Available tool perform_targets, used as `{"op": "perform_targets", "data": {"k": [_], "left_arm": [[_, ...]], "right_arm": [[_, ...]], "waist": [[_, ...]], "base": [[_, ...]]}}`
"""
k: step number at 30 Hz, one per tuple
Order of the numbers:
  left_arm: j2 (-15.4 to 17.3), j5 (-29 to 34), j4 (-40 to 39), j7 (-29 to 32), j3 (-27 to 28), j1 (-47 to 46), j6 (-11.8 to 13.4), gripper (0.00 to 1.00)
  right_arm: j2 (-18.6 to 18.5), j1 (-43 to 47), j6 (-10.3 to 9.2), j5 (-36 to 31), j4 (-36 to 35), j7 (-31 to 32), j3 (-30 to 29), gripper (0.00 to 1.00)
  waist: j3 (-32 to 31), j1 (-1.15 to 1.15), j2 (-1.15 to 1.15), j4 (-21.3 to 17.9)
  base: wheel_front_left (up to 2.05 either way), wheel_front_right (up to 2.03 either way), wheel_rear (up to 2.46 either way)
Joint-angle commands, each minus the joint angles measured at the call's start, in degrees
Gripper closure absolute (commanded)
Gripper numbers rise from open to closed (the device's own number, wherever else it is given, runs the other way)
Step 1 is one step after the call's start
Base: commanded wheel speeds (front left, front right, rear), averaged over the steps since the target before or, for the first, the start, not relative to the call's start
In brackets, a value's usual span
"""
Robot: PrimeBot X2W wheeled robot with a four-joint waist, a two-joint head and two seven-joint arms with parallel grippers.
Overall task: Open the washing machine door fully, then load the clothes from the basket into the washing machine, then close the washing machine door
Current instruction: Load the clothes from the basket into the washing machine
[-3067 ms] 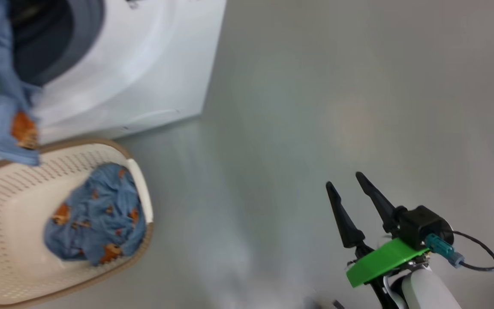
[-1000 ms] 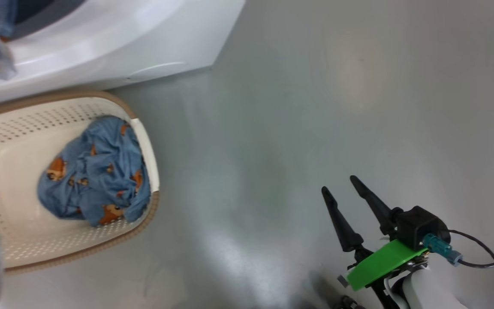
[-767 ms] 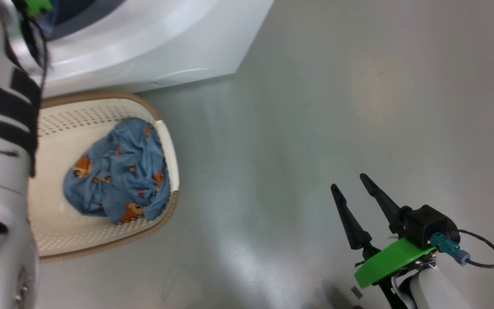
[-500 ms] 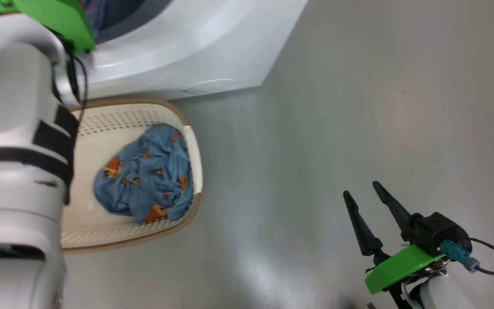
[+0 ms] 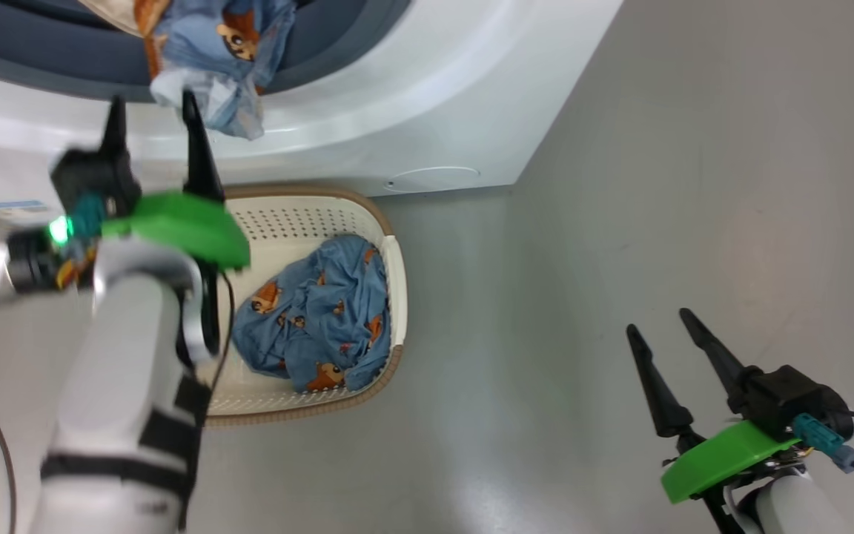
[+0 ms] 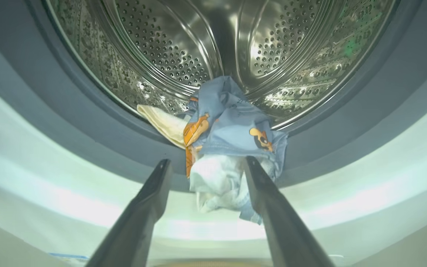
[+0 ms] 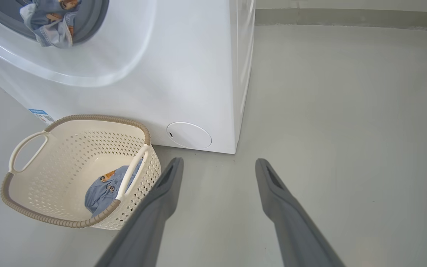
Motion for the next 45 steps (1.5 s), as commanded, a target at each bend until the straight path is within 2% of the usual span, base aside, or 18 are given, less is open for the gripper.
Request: {"op": "perform_targets", "data": {"k": [1,12,24,32,45], "left_arm": [[2.19,-0.31,-4.48,-0.21,1.13,4.23,0.73,0.00],[2.22,-2.54,-22.75,3.68,-0.23,25.12,2.22,0.00],[2.50,-3.88,-35.17,5.42,-1.22,42.00,5.21,0.00],[3.26,-3.61,-40.84,8.06,-1.84,47.06,6.93,0.00],[3.65,-2.80,-44.01,9.52,-2.63,45.65,8.00,0.00]], "right_arm": [[-0.76,2.08,0.09,-0.71,-1.36,-0.43,0.42,0.00],[-1.40,3.48,0.09,-1.50,-1.98,-0.43,-1.63,0.00],[-1.59,4.69,0.09,-2.51,-3.27,-0.43,-1.72,0.00],[-1.35,5.17,0.09,-2.70,-4.12,-0.43,-2.84,0.00],[-0.41,4.50,0.09,-2.36,-3.83,-0.43,-1.91,0.00]], "waist": [[-0.56,0.00,0.00,0.84],[-2.76,0.00,0.00,2.87],[-4.14,0.00,0.00,2.74],[-4.28,0.00,0.00,2.23],[-3.75,0.00,0.00,0.23]], "base": [[0.00,0.00,0.00],[0.00,0.00,0.00],[0.00,0.00,0.00],[0.00,0.00,0.00],[0.00,0.00,0.00]]}}
